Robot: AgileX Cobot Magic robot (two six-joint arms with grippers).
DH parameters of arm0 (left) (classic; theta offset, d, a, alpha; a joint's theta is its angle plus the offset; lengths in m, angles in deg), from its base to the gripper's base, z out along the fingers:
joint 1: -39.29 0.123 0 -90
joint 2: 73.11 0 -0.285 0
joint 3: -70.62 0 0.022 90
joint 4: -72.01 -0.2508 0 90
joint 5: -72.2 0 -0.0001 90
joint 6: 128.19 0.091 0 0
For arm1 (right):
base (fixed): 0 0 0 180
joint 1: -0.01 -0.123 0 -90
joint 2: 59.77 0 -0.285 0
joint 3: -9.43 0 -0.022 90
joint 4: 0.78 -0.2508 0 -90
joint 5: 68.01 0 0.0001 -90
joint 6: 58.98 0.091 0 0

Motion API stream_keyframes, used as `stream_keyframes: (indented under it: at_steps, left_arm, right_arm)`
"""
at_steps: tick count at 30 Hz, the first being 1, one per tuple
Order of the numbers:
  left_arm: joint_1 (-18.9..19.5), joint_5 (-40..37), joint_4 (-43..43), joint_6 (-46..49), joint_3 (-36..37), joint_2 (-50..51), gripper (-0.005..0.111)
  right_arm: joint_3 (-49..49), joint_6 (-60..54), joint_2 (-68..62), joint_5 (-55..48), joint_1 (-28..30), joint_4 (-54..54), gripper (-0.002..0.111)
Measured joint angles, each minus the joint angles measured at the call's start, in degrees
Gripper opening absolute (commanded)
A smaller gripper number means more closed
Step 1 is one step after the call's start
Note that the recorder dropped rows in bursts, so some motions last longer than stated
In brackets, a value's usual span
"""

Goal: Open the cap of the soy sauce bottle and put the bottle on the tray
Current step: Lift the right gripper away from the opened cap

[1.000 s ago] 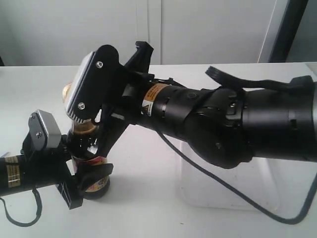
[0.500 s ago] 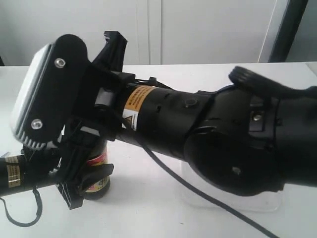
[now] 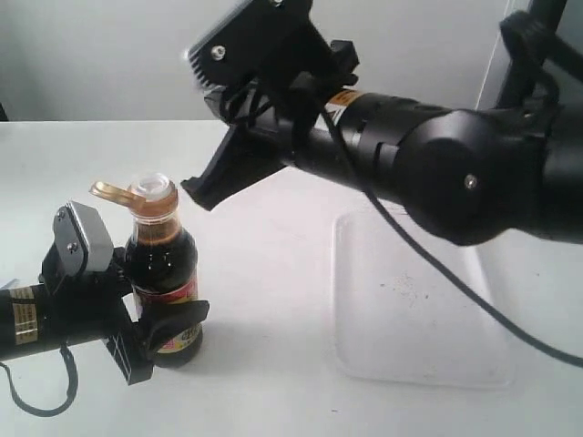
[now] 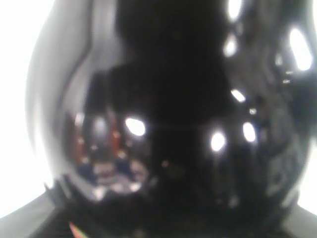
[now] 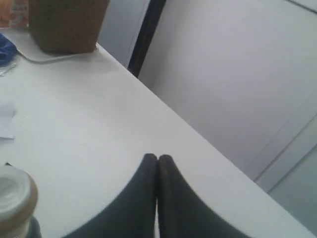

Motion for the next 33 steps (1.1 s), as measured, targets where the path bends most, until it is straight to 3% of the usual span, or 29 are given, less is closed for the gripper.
stream_keyframes:
  at_steps: [16, 24, 33]
  left_arm:
    - [0.0, 0.0, 0.1, 0.0, 0.0, 0.0, 0.000]
    - [0.0, 0.0, 0.1, 0.0, 0.0, 0.0, 0.000]
    - [0.0, 0.0, 0.1, -0.1, 0.0, 0.0, 0.000]
  right_arm:
    - [6.5, 1.0, 0.0, -28.9, 15.8, -1.4, 0.000]
    - [8.2, 3.1, 0.0, -36.0, 22.6, 1.5, 0.000]
    - [8.2, 11.3, 0.0, -40.5, 30.4, 12.1, 0.000]
